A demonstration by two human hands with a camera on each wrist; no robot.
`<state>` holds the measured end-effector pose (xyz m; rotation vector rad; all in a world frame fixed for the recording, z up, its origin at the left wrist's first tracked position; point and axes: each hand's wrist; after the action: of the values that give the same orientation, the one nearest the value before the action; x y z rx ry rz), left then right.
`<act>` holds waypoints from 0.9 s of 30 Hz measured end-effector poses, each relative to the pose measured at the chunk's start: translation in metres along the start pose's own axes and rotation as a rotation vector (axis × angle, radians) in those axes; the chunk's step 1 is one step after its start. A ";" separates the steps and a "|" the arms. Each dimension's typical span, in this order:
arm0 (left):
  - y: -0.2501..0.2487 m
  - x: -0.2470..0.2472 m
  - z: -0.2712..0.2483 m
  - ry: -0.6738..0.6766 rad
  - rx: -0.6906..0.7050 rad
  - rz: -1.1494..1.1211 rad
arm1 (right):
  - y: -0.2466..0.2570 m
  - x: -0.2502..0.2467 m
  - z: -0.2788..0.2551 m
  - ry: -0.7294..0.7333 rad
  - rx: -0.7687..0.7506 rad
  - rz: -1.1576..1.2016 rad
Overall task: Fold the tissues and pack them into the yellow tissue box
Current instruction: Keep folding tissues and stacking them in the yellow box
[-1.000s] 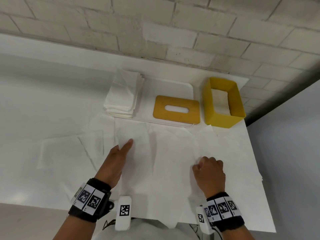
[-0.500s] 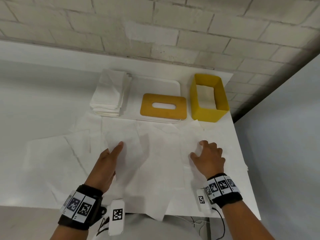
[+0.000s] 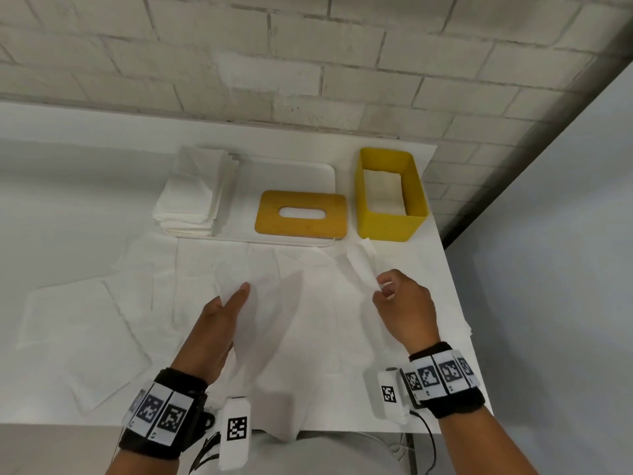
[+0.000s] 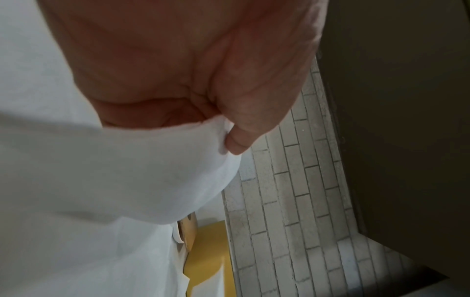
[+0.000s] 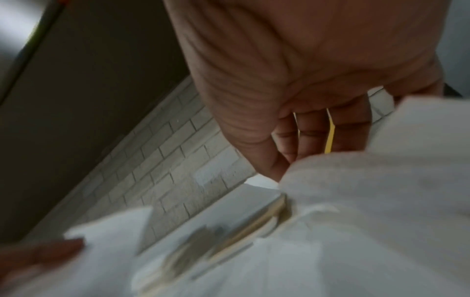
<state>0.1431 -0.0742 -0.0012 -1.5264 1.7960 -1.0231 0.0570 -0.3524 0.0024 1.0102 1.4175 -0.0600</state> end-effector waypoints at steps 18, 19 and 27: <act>0.000 0.029 0.036 0.129 -0.097 0.149 | 0.000 0.008 0.018 0.429 0.372 0.720; -0.003 0.032 0.036 0.123 -0.104 0.134 | 0.003 0.012 0.019 0.419 0.308 0.608; -0.018 0.048 0.024 0.123 -0.099 -0.003 | 0.034 0.010 0.014 0.061 0.047 0.282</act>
<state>0.1633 -0.1264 0.0034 -1.5555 1.9554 -1.0642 0.0899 -0.3351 0.0105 1.2513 1.3204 0.1460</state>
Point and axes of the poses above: each hand's wrist, its own z-axis towards the middle knuckle, its own x-axis out of the palm, y = z × x, and after that the axes turned 1 degree about -y, right-handed
